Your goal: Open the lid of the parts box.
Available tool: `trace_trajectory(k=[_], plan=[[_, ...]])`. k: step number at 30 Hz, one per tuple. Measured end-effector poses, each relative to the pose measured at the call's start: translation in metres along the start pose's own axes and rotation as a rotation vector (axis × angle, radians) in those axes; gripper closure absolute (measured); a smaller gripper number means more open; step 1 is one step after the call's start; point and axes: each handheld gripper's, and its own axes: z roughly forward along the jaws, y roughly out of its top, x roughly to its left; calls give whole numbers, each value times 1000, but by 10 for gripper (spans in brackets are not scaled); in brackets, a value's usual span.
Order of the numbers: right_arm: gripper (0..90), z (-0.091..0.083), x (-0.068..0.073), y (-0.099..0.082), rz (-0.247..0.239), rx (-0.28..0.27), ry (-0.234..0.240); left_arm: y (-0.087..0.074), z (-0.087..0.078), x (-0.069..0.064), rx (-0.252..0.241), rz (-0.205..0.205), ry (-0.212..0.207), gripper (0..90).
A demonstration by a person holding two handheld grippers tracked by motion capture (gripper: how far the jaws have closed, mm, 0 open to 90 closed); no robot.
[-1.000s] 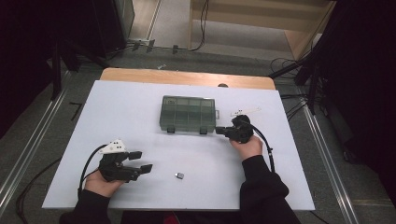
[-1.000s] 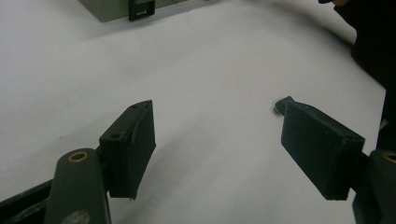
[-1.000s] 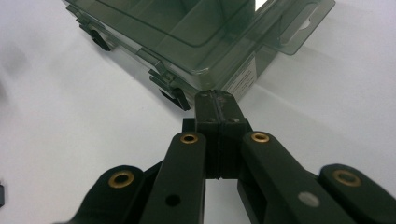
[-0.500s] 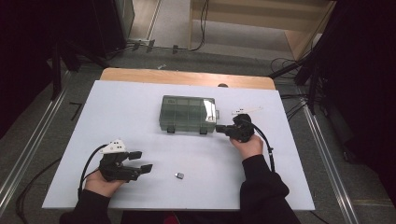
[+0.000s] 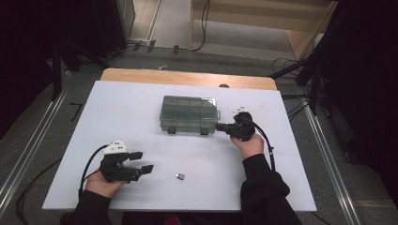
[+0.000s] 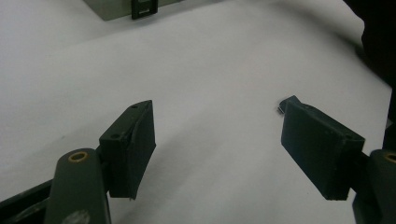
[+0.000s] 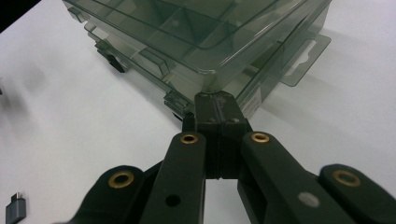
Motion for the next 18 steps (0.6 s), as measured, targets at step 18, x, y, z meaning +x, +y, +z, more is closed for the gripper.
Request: trace_trajectory(k=[18], plan=[[879, -1, 4, 15, 3, 12, 3, 4, 4, 6, 5, -31, -5, 266]])
